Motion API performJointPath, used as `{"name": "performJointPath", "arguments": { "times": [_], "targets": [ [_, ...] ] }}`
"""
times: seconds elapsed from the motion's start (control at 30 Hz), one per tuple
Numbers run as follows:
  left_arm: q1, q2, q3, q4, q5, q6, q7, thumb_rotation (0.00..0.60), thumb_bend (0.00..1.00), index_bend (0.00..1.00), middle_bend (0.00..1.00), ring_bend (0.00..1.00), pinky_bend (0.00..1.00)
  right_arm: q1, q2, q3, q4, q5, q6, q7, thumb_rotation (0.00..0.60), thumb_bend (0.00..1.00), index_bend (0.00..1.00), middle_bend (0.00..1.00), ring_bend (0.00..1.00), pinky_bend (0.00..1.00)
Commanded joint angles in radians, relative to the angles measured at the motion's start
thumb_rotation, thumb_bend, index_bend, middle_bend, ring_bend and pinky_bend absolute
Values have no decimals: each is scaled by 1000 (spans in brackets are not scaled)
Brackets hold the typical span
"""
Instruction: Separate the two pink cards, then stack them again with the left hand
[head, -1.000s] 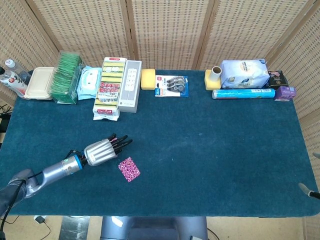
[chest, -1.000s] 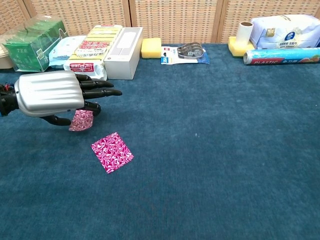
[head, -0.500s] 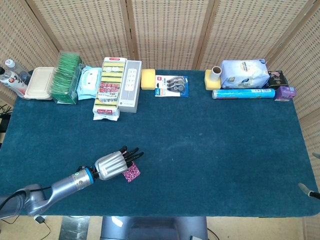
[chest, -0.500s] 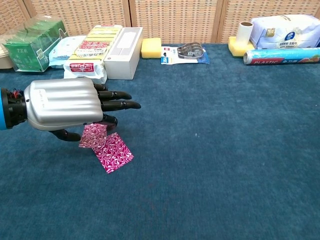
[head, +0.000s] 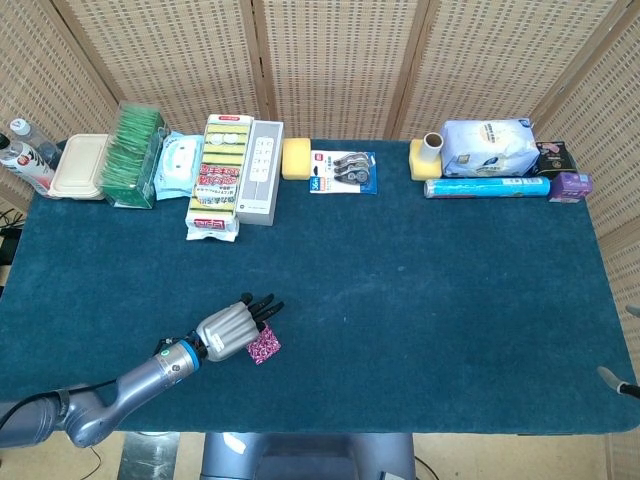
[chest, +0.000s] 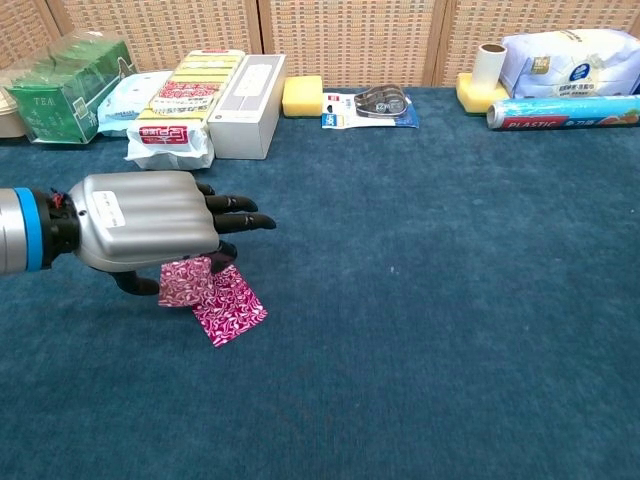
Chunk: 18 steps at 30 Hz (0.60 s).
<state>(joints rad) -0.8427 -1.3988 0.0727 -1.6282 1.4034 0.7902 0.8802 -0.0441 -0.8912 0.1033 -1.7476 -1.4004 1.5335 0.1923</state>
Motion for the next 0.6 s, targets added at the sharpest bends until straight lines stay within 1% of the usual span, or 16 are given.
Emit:
{"name": "performJointPath", "arguments": {
  "times": [0.03,0.27,0.6],
  "targets": [
    [2,-15,-13,-31,-43,-13,38,600,217,496,0,0,287,0,0,0,0,0,0,0,600,0,205,17,0,0],
    [-8,-41,-12,-49,-78,-11,93,600,217,496,0,0,287,-1,1,-1,-2,-2,1,-1,600,0,205,17,0,0],
    [-30,-69,-20,-60,-162,-1,154,600,216,496,0,0,287,-1,4,0,-2,-2,1,8,600,0,204,17,0,0]
  ]
}}
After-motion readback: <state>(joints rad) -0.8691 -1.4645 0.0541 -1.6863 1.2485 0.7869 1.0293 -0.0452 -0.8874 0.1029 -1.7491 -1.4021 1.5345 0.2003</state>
